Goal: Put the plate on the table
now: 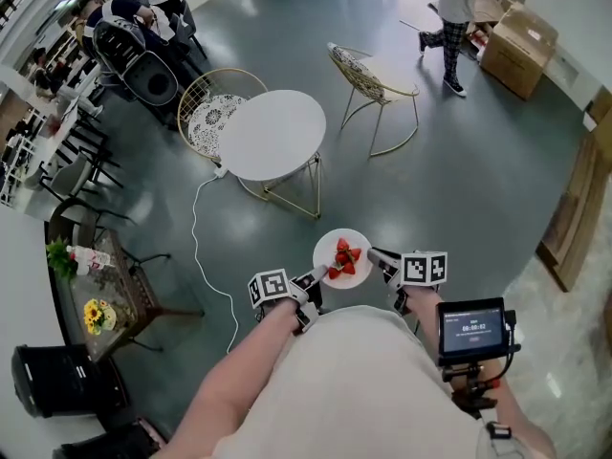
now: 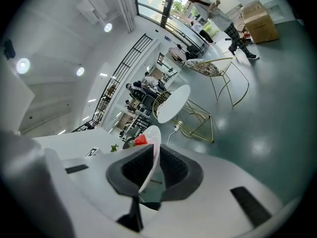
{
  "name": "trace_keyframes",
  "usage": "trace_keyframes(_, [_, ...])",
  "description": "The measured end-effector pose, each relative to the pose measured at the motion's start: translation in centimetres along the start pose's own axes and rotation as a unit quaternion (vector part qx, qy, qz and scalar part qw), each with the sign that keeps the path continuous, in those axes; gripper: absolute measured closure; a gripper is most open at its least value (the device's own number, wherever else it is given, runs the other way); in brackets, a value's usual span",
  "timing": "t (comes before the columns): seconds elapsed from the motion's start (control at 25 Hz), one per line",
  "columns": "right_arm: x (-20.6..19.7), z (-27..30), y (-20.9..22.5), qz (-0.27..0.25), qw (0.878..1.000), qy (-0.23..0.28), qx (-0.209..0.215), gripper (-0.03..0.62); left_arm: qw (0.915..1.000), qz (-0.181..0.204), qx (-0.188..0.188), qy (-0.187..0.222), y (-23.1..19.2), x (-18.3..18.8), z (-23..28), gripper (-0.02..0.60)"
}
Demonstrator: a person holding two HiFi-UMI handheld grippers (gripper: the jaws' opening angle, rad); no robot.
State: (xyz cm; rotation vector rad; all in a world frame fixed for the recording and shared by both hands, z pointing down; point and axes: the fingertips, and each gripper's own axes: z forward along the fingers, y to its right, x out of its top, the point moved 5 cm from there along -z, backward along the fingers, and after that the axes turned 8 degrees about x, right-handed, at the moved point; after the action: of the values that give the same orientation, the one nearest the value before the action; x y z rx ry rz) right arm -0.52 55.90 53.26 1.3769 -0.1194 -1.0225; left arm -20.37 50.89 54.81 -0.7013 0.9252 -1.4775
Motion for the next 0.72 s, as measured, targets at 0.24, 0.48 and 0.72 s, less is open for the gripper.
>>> trace_keyframes(0.24, [0.8, -0.3, 0.4, 0.000, 1.000, 0.001, -0.001, 0.551, 0.9999, 0.008, 0.008, -0.002, 0.9, 0.2, 0.6, 0.565])
trace_keyframes(0.48, [1.4, -1.4, 1.1, 0.003, 1.000, 0.008, -0.006, 0.551, 0.9998, 0.011, 0.012, -0.011, 1.6, -0.4, 1.6, 0.565])
trace_keyframes(0.72, [7.7, 1.7, 5.4, 0.007, 1.000, -0.001, -0.021, 0.551, 0.9995, 0.016, 0.016, -0.020, 2.4, 6.1, 6.8, 0.565])
